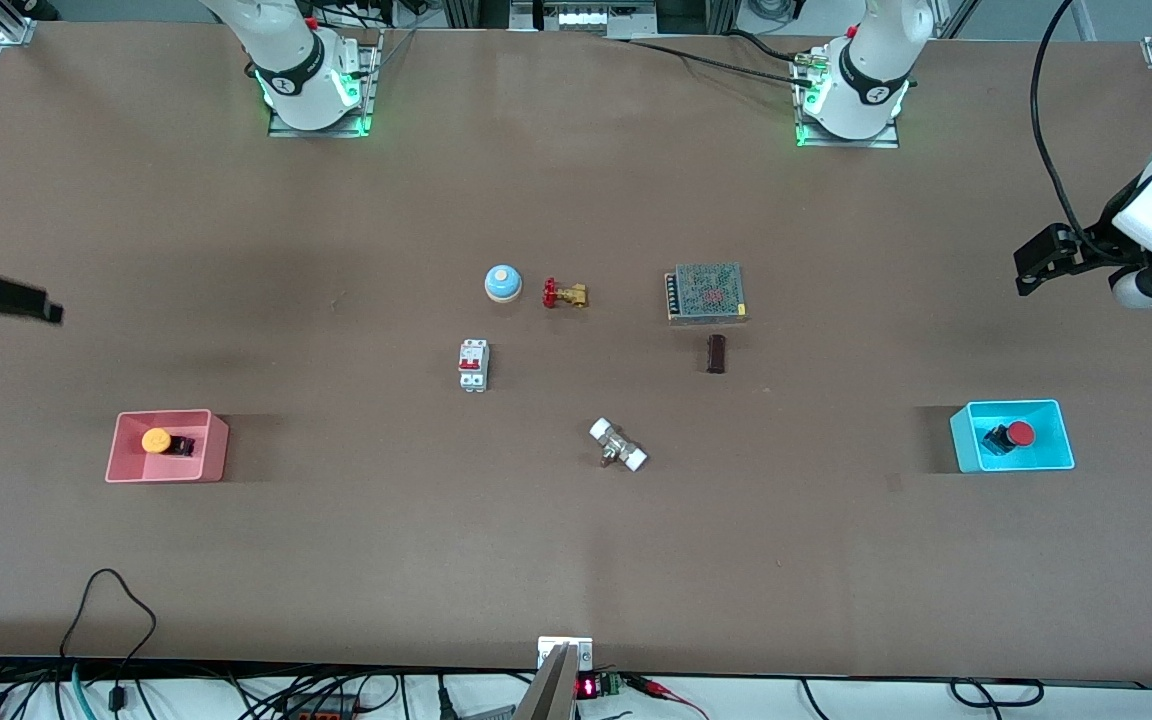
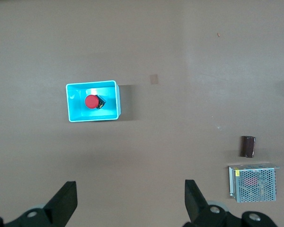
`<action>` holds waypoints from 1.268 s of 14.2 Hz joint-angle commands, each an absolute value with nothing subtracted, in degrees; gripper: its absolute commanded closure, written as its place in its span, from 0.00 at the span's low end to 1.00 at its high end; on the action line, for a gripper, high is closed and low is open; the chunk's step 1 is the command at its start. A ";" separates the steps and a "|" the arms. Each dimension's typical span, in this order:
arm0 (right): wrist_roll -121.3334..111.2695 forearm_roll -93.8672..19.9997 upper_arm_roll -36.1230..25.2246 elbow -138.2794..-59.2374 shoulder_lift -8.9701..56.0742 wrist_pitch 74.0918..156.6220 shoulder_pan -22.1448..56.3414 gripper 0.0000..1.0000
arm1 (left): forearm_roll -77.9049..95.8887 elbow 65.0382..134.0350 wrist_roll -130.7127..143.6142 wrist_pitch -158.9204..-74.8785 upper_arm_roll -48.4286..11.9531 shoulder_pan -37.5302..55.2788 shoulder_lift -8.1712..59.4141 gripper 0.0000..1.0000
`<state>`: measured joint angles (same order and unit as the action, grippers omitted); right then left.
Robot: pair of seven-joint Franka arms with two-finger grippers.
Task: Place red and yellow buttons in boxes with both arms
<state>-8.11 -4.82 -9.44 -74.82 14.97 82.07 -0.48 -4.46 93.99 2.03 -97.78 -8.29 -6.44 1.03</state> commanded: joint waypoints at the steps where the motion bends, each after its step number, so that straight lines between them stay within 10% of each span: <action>1: -5.38 -2.48 -8.88 -85.05 6.70 83.57 -0.09 0.00 | -3.17 91.15 0.62 -95.71 -8.35 -7.21 0.53 0.00; 18: -0.88 0.35 -14.41 -90.26 3.25 87.89 9.05 0.00 | -0.97 90.09 -1.41 -94.22 -8.53 -9.14 -0.26 0.00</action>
